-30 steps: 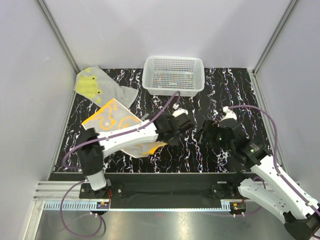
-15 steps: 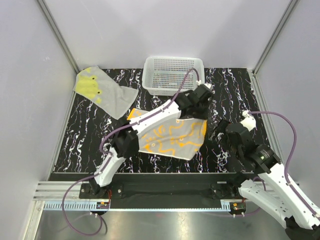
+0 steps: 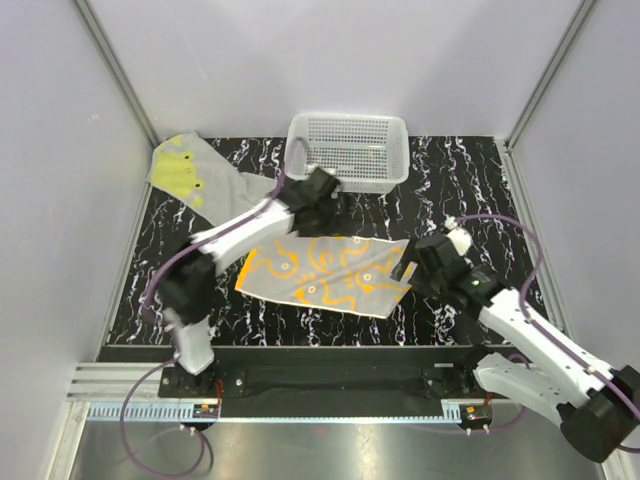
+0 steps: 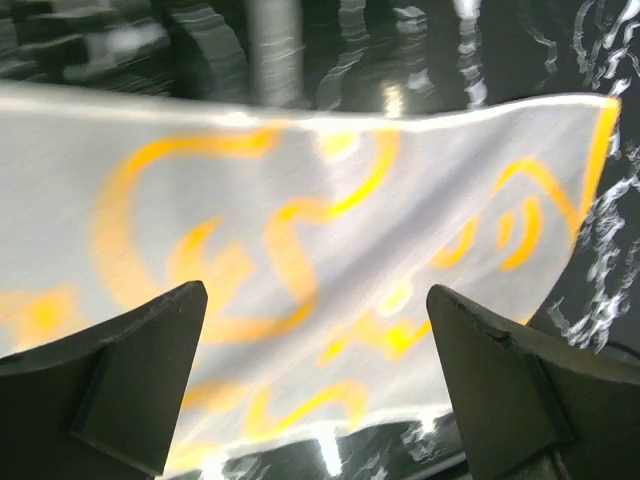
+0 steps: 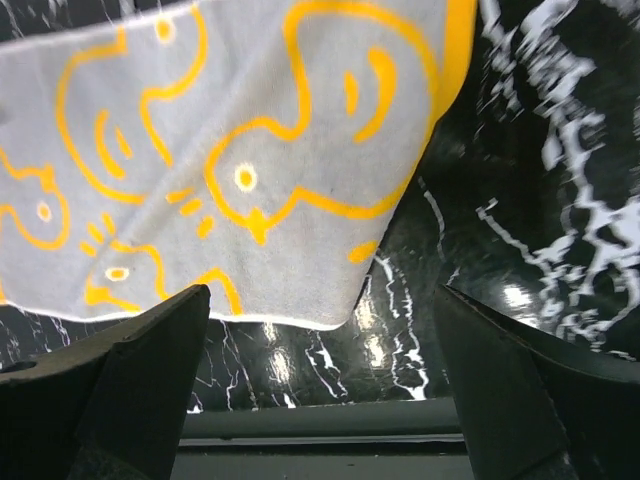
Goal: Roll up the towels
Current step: Move the towel to the center of the board, then flatten the towel
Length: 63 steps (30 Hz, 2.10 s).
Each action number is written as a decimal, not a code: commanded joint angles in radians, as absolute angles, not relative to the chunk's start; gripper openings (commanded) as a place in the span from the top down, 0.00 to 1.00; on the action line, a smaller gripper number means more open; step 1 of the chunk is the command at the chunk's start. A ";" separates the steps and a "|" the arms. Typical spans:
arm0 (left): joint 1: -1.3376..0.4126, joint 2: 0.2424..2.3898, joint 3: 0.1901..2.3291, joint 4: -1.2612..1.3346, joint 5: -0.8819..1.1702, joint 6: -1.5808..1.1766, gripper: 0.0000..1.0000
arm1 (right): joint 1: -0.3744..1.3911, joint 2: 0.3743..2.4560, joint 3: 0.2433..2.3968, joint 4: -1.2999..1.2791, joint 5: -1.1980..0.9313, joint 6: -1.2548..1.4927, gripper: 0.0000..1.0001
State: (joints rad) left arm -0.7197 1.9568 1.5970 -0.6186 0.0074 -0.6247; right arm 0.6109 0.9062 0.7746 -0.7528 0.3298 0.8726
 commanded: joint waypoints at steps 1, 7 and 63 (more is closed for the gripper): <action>-0.669 1.616 1.370 -0.551 -0.176 -0.571 0.01 | 0.617 0.959 0.689 -0.603 0.175 0.952 0.00; -0.549 1.344 0.989 -0.519 -0.209 -0.580 0.03 | 0.618 1.077 0.543 -0.456 0.058 1.077 0.09; -0.417 1.433 0.715 -0.270 -0.106 -0.532 0.20 | 0.617 1.424 0.971 -0.660 0.287 0.778 0.01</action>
